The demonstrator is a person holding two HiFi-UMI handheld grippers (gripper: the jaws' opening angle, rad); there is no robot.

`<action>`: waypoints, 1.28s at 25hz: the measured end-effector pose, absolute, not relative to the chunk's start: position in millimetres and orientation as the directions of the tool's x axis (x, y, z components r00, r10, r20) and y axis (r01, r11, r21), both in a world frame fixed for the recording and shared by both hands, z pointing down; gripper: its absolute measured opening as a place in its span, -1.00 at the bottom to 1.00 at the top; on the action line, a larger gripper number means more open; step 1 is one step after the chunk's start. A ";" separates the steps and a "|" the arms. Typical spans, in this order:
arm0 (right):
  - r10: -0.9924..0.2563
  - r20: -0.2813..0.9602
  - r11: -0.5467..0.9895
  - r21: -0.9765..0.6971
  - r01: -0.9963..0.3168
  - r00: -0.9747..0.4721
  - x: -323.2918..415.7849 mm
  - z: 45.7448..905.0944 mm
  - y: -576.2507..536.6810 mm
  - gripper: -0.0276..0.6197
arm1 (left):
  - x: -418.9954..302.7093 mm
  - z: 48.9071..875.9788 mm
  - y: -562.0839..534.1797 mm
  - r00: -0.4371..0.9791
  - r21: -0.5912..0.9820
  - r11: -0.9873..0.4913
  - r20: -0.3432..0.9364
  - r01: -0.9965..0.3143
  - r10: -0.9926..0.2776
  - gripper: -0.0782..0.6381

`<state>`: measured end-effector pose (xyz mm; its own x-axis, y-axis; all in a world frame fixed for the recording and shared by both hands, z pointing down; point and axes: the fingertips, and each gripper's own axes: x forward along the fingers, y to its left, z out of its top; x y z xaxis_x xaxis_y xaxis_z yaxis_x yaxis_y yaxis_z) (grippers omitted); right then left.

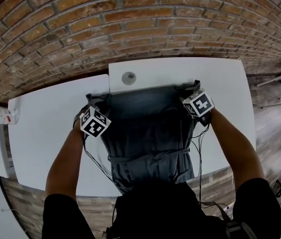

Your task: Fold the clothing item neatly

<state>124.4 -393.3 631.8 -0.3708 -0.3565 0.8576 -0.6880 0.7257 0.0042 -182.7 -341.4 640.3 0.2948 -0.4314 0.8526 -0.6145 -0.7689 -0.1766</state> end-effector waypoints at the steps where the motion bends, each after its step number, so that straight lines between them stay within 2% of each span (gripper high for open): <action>1: -0.362 0.851 0.718 -0.006 -0.696 -0.380 123.4 630.4 -395.6 -0.64 | -184.3 643.2 -342.2 0.296 -0.160 -0.763 0.856 -0.626 -0.423 -0.47; 6: -0.384 0.807 0.691 -0.072 -0.720 -0.449 124.6 627.9 -395.3 -0.65 | -187.0 644.6 -341.7 0.318 -0.105 -0.727 0.850 -0.679 -0.420 -0.50; 9: -0.399 0.783 0.687 -0.090 -0.722 -0.477 125.7 619.1 -393.1 -0.65 | -190.8 629.1 -340.0 0.323 -0.124 -0.677 0.807 -0.725 -0.494 -0.50; 14: -0.520 0.674 0.655 -0.079 -0.752 -0.524 142.4 575.7 -374.0 -0.65 | -201.6 590.8 -309.4 0.305 -0.174 -0.613 0.744 -0.771 -0.594 -0.50; 20: -0.567 0.633 0.606 -0.112 -0.787 -0.527 154.7 549.0 -313.7 -0.65 | -225.6 574.9 -235.3 0.292 -0.153 -0.595 0.758 -0.789 -0.584 -0.50; 27: -0.576 0.647 0.561 -0.131 -0.817 -0.499 160.1 544.4 -196.5 -0.65 | -222.0 570.7 -130.1 0.377 -0.075 -0.620 0.734 -0.781 -0.565 -0.50; 32: -0.579 0.651 0.541 -0.145 -0.828 -0.492 160.6 547.6 -108.9 -0.64 | -212.5 582.7 -48.8 0.460 0.032 -0.649 0.733 -0.760 -0.502 -0.45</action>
